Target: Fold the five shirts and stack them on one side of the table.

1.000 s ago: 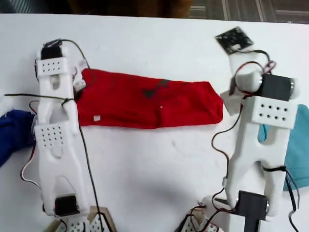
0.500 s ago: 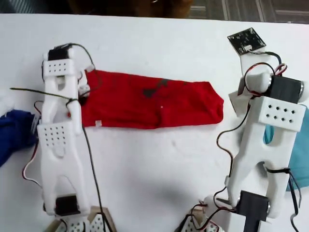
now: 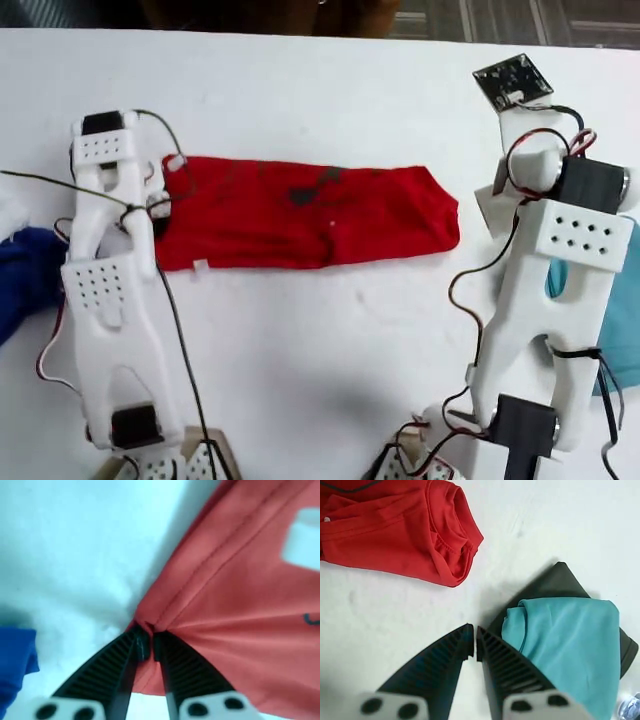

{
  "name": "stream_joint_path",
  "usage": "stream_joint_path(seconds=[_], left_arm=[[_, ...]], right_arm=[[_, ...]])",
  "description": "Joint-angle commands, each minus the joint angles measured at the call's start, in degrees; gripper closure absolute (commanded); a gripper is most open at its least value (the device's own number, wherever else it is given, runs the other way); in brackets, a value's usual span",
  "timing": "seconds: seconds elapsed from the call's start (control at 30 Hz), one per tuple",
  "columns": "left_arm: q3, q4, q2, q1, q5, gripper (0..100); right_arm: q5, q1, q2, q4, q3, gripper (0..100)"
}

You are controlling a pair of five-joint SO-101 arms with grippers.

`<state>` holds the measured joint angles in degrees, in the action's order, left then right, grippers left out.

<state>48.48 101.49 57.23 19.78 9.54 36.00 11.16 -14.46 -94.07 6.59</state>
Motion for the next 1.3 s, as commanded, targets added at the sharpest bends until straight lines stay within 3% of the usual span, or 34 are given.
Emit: stream_joint_path(seconds=[0.0,0.2,0.37,1.0,1.27], left_arm=[[-0.75,0.97,-1.85,0.26,-0.26,93],[-6.46,0.97,-11.16,-4.57,-6.59,77],[-7.96,0.88,-16.09,-5.45,-6.68,77],[-6.81,1.05,-19.08,5.19,-9.23,76],[-8.57,0.79,-23.56,-1.76,-6.42,77]], right_arm=[[0.44,0.04,-2.42,0.84,0.44,98.0],[0.44,0.04,-2.42,0.84,0.44,98.0],[0.44,0.04,-2.42,0.84,0.44,98.0],[0.44,0.04,-2.42,0.66,0.44,98.0],[0.44,-0.04,-2.15,0.92,0.35,98.0]])
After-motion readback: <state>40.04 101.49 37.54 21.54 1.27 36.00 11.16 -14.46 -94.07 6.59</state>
